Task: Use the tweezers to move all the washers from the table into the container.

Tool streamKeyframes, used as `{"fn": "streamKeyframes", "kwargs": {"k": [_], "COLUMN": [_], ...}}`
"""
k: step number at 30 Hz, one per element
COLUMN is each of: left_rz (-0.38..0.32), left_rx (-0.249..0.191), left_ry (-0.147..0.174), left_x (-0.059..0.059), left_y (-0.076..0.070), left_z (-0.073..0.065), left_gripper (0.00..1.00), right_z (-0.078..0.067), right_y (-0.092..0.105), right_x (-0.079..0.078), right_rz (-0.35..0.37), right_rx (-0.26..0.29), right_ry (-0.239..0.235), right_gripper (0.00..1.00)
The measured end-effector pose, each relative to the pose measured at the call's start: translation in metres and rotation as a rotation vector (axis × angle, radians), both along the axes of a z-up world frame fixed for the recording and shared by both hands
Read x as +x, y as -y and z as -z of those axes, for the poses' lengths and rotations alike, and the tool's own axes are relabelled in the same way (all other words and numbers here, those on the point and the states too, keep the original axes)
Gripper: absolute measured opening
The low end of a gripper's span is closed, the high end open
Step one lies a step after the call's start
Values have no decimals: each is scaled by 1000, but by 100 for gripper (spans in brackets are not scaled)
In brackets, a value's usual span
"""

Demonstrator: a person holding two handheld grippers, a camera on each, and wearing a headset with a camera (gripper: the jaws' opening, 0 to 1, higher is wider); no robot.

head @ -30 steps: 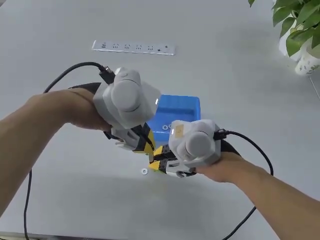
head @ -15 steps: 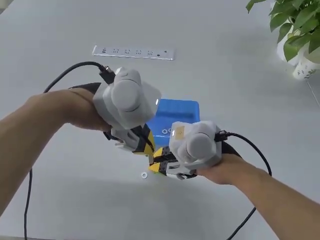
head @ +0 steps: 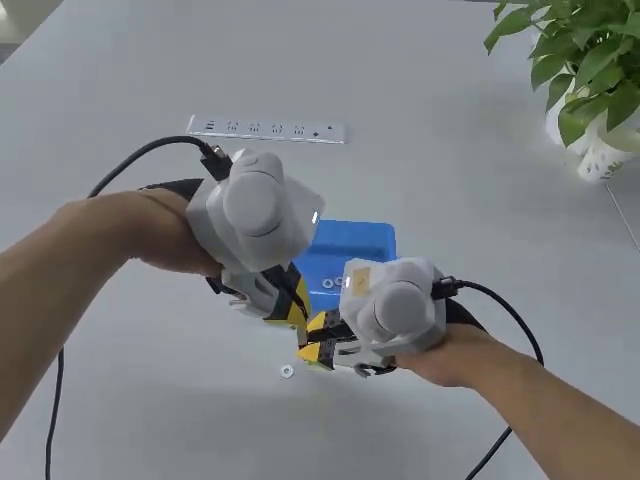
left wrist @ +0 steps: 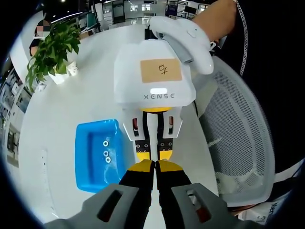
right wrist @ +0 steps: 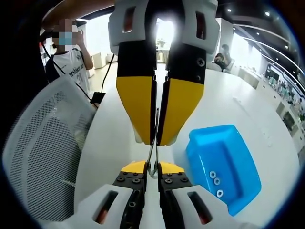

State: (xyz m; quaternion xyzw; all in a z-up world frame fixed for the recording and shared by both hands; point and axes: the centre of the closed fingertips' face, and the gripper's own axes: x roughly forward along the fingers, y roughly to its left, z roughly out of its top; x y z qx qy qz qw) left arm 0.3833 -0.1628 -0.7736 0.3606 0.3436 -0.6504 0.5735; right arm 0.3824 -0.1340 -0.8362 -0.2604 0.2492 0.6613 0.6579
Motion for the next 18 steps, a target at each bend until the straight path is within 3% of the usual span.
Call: {"fn": "streamKeyframes", "kwargs": {"k": [18], "left_rz": [9], "left_rx": [-2], "left_ry": [18], "left_x": [7], "left_y": [4], "left_z": [-21], "left_gripper": [5], "right_z": [-23], "right_y": [5], "right_x": [7], "right_rz": [-5], "right_rx": [3], "right_ry": [21], "right_gripper": [10]}}
